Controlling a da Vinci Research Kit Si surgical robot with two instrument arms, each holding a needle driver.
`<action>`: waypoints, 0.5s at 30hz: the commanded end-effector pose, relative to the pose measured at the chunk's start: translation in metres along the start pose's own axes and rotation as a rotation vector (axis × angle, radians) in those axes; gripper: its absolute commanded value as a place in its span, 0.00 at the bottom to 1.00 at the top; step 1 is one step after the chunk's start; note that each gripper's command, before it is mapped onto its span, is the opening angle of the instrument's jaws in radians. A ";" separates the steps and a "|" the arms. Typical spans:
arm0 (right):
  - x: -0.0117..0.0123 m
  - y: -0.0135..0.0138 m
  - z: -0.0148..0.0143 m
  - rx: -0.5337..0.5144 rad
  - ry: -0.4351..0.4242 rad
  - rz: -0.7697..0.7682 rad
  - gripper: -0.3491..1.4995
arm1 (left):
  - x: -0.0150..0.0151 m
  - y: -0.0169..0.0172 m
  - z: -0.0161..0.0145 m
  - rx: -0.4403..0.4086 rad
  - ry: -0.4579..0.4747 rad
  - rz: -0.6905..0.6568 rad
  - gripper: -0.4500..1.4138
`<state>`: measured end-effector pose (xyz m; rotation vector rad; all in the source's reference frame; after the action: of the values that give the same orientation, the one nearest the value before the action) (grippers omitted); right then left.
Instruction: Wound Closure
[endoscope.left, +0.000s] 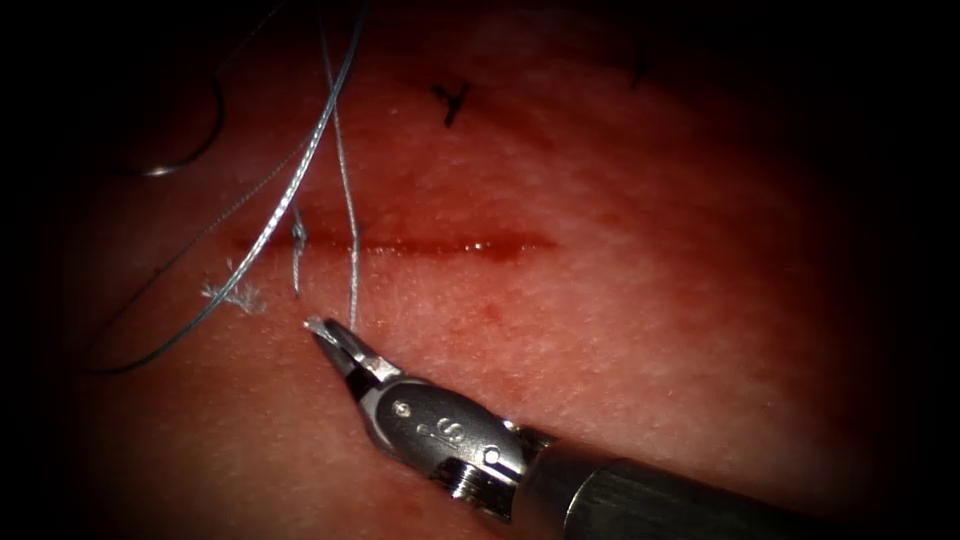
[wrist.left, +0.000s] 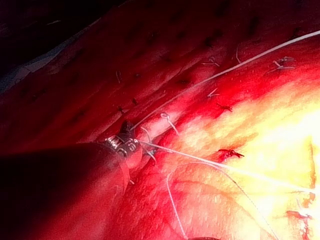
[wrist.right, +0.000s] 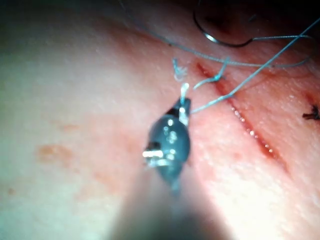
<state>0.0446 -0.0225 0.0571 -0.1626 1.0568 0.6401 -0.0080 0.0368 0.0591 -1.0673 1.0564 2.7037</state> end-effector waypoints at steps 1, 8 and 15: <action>0.0003 -0.0007 0.0003 0.005 0.001 -0.002 0.00 | 0.0001 -0.0006 0.0011 0.006 0.001 0.001 0.00; 0.0006 -0.0015 -0.0002 0.011 -0.012 -0.009 0.00 | -0.0001 -0.0007 0.0013 0.007 -0.005 0.007 0.00; 0.0009 -0.0006 0.0000 0.039 0.009 -0.006 0.00 | 0.0010 0.0006 0.0003 -0.018 0.014 -0.076 0.00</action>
<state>0.0445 -0.0229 0.0557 -0.1325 1.0825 0.6150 -0.0087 0.0348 0.0587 -1.1106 0.9684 2.6595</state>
